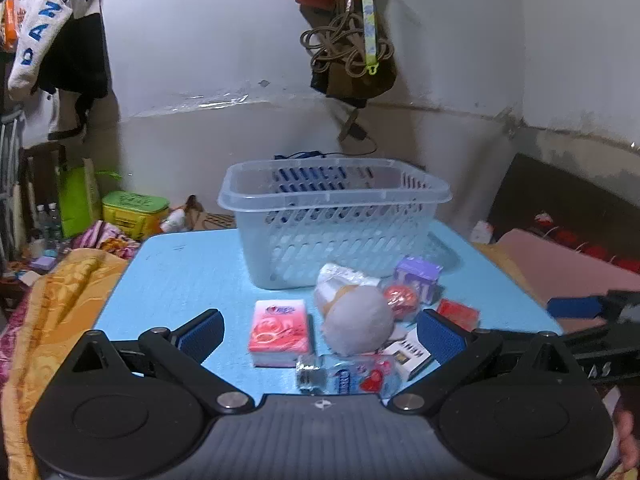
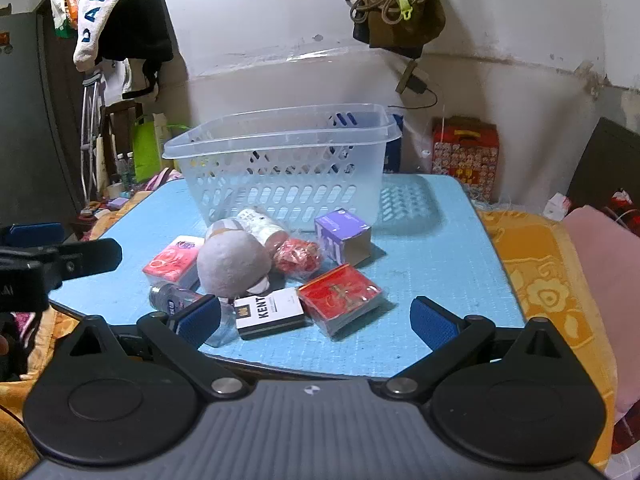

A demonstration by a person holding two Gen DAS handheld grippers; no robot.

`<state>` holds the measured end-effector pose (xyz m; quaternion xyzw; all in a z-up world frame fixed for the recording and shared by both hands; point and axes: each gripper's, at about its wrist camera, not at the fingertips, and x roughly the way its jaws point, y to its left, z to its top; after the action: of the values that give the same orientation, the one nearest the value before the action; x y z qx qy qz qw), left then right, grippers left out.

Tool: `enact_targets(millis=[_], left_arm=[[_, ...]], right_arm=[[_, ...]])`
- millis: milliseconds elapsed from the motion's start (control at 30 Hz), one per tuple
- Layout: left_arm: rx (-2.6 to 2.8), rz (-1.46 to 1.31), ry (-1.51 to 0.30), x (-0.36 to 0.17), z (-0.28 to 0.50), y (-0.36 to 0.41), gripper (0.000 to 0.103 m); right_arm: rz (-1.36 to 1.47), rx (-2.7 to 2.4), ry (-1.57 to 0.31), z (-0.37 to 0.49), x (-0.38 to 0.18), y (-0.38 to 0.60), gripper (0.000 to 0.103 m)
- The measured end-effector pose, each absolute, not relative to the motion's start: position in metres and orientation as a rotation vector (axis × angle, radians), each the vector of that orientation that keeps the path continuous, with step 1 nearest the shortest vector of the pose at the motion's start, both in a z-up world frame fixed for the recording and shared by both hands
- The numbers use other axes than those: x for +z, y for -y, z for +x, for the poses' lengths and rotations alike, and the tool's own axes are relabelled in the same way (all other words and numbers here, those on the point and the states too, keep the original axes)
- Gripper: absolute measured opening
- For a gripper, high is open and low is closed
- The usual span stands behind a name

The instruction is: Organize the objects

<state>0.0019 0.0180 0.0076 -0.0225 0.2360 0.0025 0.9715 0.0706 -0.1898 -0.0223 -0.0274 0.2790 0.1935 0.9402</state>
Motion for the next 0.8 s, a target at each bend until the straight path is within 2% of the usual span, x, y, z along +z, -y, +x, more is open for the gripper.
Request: enact_targets(millis=[800], left_arm=[[-0.054, -0.091, -0.550, 0.006, 0.009, -0.027, 0.103]], right_arm=[[-0.018, 0.394, -0.548, 0.073, -0.019, 0.197, 0.103]])
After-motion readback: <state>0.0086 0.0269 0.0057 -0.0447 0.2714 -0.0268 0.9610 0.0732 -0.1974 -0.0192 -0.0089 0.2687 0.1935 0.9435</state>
